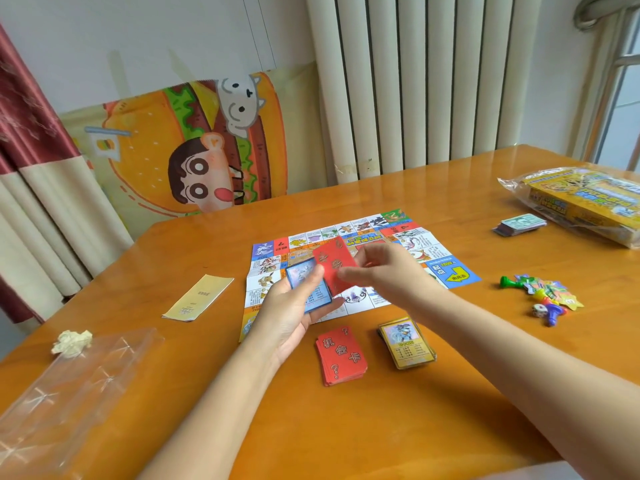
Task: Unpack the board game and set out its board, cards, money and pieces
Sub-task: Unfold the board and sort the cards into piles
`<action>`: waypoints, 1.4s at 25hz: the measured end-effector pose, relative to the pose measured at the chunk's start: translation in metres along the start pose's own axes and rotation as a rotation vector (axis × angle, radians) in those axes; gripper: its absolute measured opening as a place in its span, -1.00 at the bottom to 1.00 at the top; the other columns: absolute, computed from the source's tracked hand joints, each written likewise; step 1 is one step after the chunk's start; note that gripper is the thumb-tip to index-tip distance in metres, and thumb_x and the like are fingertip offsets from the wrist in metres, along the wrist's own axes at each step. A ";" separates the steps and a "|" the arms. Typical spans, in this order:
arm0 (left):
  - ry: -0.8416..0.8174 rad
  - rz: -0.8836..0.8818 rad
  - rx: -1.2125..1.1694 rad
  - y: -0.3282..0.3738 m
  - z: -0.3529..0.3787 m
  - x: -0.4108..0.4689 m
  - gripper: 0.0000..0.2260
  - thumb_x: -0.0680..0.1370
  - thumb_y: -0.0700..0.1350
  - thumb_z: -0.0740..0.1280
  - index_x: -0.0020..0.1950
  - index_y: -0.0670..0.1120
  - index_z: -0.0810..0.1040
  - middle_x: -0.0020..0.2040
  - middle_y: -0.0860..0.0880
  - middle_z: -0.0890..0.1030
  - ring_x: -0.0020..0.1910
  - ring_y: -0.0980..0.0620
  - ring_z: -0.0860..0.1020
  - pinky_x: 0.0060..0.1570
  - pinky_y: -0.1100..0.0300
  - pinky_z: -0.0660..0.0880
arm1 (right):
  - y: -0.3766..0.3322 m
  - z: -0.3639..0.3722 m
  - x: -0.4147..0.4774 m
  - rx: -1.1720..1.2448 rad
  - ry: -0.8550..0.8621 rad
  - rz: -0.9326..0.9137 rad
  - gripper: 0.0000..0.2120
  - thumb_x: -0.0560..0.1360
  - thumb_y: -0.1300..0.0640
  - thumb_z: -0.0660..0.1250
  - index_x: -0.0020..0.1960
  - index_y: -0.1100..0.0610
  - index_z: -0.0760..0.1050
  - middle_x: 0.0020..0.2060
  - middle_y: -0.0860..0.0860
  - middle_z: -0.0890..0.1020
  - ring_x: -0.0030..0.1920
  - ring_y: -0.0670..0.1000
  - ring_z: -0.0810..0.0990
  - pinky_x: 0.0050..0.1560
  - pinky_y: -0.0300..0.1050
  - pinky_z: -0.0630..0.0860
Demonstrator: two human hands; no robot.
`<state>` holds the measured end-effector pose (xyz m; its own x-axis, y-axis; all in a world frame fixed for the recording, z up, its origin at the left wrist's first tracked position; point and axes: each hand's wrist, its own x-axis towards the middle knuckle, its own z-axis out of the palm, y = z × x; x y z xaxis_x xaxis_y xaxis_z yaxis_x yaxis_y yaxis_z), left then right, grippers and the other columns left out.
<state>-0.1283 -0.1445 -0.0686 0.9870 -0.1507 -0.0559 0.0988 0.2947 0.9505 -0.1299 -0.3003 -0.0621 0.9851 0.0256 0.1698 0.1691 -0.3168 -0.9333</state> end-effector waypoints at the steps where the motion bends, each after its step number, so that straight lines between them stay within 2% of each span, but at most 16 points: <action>1: 0.027 -0.022 -0.023 0.002 -0.002 0.001 -0.85 0.59 -0.17 0.25 -0.03 -0.20 0.58 -0.22 -0.11 0.67 -0.26 -0.03 0.66 -0.35 0.13 0.60 | -0.001 -0.002 0.002 0.082 0.026 -0.001 -0.80 0.45 0.19 0.43 -0.24 0.16 0.42 -0.26 0.17 0.64 -0.21 0.15 0.63 -0.10 0.03 0.54; 2: 0.050 -0.047 -0.052 0.004 -0.004 0.003 -0.79 0.62 -0.15 0.20 -0.05 -0.23 0.58 -0.25 -0.14 0.64 -0.30 -0.05 0.65 -0.38 0.12 0.60 | -0.003 -0.006 0.004 0.159 0.026 -0.006 -0.86 0.49 0.26 0.37 -0.17 0.20 0.40 -0.23 0.18 0.64 -0.20 0.15 0.65 -0.09 0.02 0.58; 3: 0.065 -0.067 -0.070 0.006 -0.007 0.005 -0.74 0.64 -0.16 0.15 -0.06 -0.25 0.58 -0.25 -0.17 0.63 -0.33 -0.07 0.64 -0.40 0.10 0.60 | -0.005 -0.011 0.004 0.197 -0.001 -0.012 -0.89 0.51 0.31 0.31 -0.12 0.22 0.38 -0.23 0.17 0.64 -0.23 0.13 0.65 -0.16 -0.04 0.58; 5: 0.065 -0.082 -0.051 0.010 -0.013 0.006 -0.74 0.63 -0.20 0.09 -0.02 -0.28 0.55 -0.25 -0.19 0.63 -0.36 -0.09 0.63 -0.43 0.11 0.60 | -0.008 -0.017 0.003 0.159 -0.079 -0.041 -0.89 0.53 0.33 0.28 -0.10 0.18 0.37 -0.25 0.14 0.63 -0.28 0.09 0.55 -0.27 -0.12 0.47; 7: 0.039 -0.104 0.015 0.014 -0.017 0.006 -0.77 0.63 -0.22 0.10 0.01 -0.26 0.54 -0.24 -0.18 0.65 -0.38 -0.08 0.63 -0.44 0.13 0.59 | -0.008 -0.023 0.004 0.084 -0.145 -0.065 -0.91 0.51 0.25 0.35 -0.14 0.14 0.46 -0.20 0.14 0.65 -0.18 0.10 0.54 -0.12 -0.04 0.41; 10: -0.018 -0.187 0.361 0.025 -0.027 0.000 -0.79 0.61 -0.19 0.17 -0.09 -0.19 0.57 -0.27 -0.13 0.65 -0.47 -0.01 0.60 -0.51 0.26 0.52 | -0.011 -0.029 0.001 0.075 -0.289 -0.069 -0.86 0.54 0.19 0.32 -0.19 0.09 0.55 -0.22 0.07 0.65 -0.14 0.04 0.58 -0.01 -0.05 0.47; 12: -0.093 -0.279 0.593 0.035 -0.039 -0.005 -0.79 0.60 -0.16 0.21 -0.12 -0.21 0.58 -0.32 -0.15 0.65 -0.52 0.02 0.55 -0.59 0.31 0.43 | -0.011 -0.028 -0.002 0.151 -0.391 -0.035 -0.86 0.60 0.25 0.20 -0.13 0.18 0.42 -0.31 0.07 0.58 -0.26 0.05 0.58 -0.17 -0.11 0.54; 13: -0.138 -0.332 0.668 0.039 -0.045 -0.008 -0.78 0.59 -0.15 0.22 -0.12 -0.22 0.58 -0.31 -0.17 0.65 -0.51 0.02 0.55 -0.59 0.31 0.43 | -0.010 -0.027 -0.002 0.128 -0.423 -0.042 -0.88 0.61 0.26 0.19 -0.12 0.20 0.37 -0.34 0.07 0.57 -0.33 0.05 0.57 -0.26 -0.14 0.51; 15: -0.221 -0.427 0.745 0.044 -0.051 -0.011 -0.78 0.60 -0.14 0.21 -0.11 -0.24 0.56 -0.22 -0.24 0.67 -0.45 -0.02 0.60 -0.55 0.28 0.47 | -0.007 -0.027 0.001 -0.004 -0.447 -0.077 -0.90 0.56 0.30 0.27 -0.11 0.19 0.39 -0.37 -0.02 0.59 -0.39 -0.03 0.51 -0.35 -0.25 0.42; 19: -0.273 -0.511 0.747 0.040 -0.051 -0.010 -0.78 0.61 -0.15 0.18 -0.07 -0.26 0.53 -0.13 -0.27 0.67 -0.28 -0.13 0.67 -0.45 0.24 0.55 | -0.004 -0.017 0.001 -0.094 -0.579 -0.002 -0.94 0.49 0.27 0.39 -0.10 0.13 0.55 -0.29 -0.02 0.60 -0.34 -0.10 0.45 -0.31 -0.30 0.37; 22: -0.250 -0.500 0.718 0.037 -0.051 -0.008 -0.77 0.61 -0.16 0.20 -0.07 -0.29 0.56 -0.14 -0.28 0.67 -0.24 -0.18 0.67 -0.42 0.20 0.58 | 0.001 0.002 -0.002 -0.382 -0.596 0.002 -0.87 0.47 0.19 0.43 0.00 0.09 0.57 -0.30 -0.06 0.59 -0.37 -0.11 0.50 -0.28 -0.26 0.42; 25: -0.239 -0.506 0.673 0.039 -0.051 -0.009 -0.78 0.60 -0.18 0.21 -0.04 -0.30 0.55 -0.10 -0.30 0.66 -0.24 -0.20 0.67 -0.41 0.17 0.59 | -0.003 0.016 -0.006 -0.713 -0.525 -0.130 -0.72 0.44 0.05 0.45 0.13 0.01 0.55 -0.12 -0.12 0.54 -0.26 -0.20 0.45 -0.24 -0.25 0.37; 27: -0.238 -0.514 0.667 0.039 -0.051 -0.009 -0.78 0.60 -0.18 0.20 -0.02 -0.31 0.55 -0.09 -0.30 0.66 -0.23 -0.20 0.67 -0.41 0.17 0.60 | -0.008 0.015 -0.013 -0.759 -0.521 -0.154 -0.58 0.39 -0.08 0.47 0.21 -0.06 0.48 0.05 -0.11 0.46 -0.08 -0.15 0.46 -0.08 -0.19 0.40; 29: -0.243 -0.515 0.670 0.039 -0.052 -0.009 -0.79 0.60 -0.18 0.20 0.00 -0.31 0.54 -0.08 -0.30 0.66 -0.23 -0.21 0.67 -0.41 0.17 0.60 | -0.014 0.013 -0.022 -0.777 -0.620 -0.133 -0.44 0.32 -0.18 0.50 0.26 -0.15 0.40 0.15 -0.13 0.42 0.10 -0.08 0.46 0.09 -0.08 0.46; 31: -0.258 -0.520 0.684 0.040 -0.052 -0.009 -0.79 0.60 -0.17 0.20 -0.02 -0.30 0.55 -0.07 -0.30 0.66 -0.23 -0.20 0.67 -0.41 0.17 0.59 | -0.020 0.012 -0.030 -0.847 -0.726 -0.115 -0.39 0.31 -0.17 0.50 0.29 -0.22 0.34 0.19 -0.13 0.41 0.16 -0.05 0.45 0.14 -0.03 0.46; 35: -0.294 -0.553 0.749 0.042 -0.054 -0.010 -0.77 0.61 -0.14 0.19 -0.05 -0.27 0.54 -0.07 -0.30 0.66 -0.19 -0.18 0.67 -0.39 0.21 0.59 | -0.022 0.015 -0.033 -0.946 -0.757 -0.181 -0.47 0.40 -0.04 0.44 0.30 -0.26 0.33 0.20 -0.08 0.42 0.15 0.01 0.47 0.08 0.01 0.49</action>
<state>-0.1270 -0.0797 -0.0445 0.7449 -0.3463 -0.5702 0.3318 -0.5491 0.7670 -0.1660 -0.2801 -0.0522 0.7719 0.5855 -0.2476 0.5279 -0.8074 -0.2635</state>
